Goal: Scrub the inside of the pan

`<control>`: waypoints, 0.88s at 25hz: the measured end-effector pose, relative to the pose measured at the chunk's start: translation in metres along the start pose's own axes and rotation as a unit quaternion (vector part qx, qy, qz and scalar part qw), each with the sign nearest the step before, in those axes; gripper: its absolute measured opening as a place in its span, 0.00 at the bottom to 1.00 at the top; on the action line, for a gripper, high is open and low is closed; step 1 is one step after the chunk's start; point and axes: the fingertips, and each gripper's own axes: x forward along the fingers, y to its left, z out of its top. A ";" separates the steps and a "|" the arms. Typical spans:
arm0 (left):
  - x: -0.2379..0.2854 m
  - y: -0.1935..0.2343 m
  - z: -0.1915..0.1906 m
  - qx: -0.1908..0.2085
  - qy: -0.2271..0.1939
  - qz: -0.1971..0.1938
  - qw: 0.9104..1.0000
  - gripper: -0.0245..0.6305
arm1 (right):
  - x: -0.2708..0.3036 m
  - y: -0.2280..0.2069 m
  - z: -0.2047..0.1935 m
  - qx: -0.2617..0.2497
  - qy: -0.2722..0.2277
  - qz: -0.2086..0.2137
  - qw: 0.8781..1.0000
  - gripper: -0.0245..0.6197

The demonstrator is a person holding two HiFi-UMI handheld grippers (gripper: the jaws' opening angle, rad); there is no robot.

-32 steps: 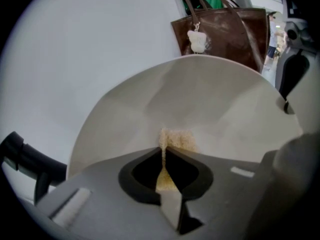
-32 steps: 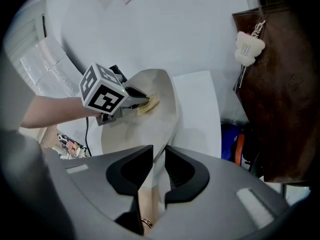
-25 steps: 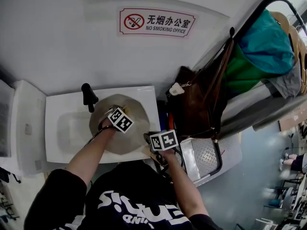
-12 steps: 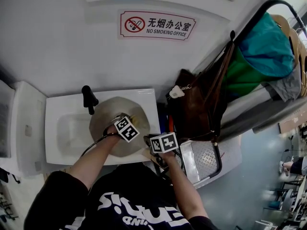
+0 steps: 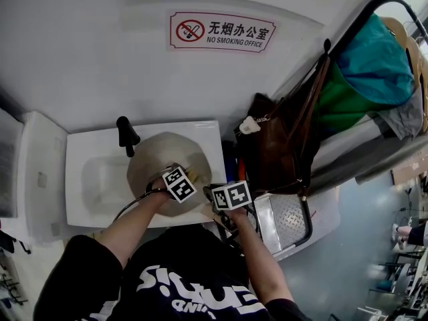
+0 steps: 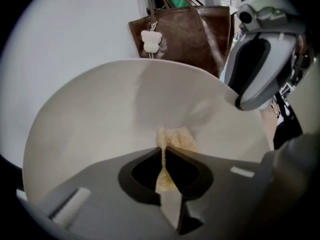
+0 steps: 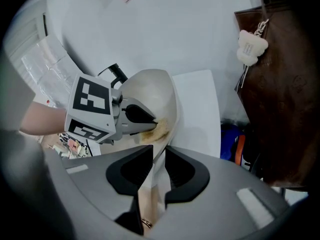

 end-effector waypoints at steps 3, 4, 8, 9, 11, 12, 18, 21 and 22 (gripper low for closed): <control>-0.001 -0.012 -0.009 0.008 0.007 -0.012 1.000 0.07 | 0.000 0.000 0.000 -0.001 0.000 0.000 1.000 0.17; -0.001 -0.016 -0.012 0.010 0.009 -0.017 1.000 0.07 | 0.000 0.000 0.001 -0.001 0.000 0.000 1.000 0.17; -0.004 -0.029 -0.027 0.013 0.019 -0.032 0.999 0.07 | 0.001 0.000 0.002 -0.003 -0.001 0.001 1.000 0.17; -0.005 -0.030 -0.031 0.013 0.021 -0.033 0.999 0.07 | 0.001 0.000 0.002 -0.003 -0.001 0.001 1.000 0.17; -0.007 -0.030 -0.038 0.010 0.024 -0.031 0.999 0.07 | 0.001 0.000 0.001 -0.004 -0.001 0.001 1.000 0.17; -0.008 -0.029 -0.041 0.008 0.025 -0.029 0.999 0.07 | 0.001 0.000 0.002 -0.004 0.000 0.001 1.000 0.17; -0.018 -0.014 -0.063 -0.016 0.039 -0.005 0.999 0.07 | 0.001 0.001 0.003 -0.010 0.001 0.004 1.000 0.17; -0.022 -0.002 -0.074 -0.027 0.049 0.011 0.998 0.07 | 0.001 0.001 0.005 -0.013 0.001 0.005 1.000 0.17; -0.023 0.002 -0.078 -0.032 0.053 0.016 0.998 0.07 | 0.001 0.001 0.005 -0.014 0.002 0.006 1.000 0.17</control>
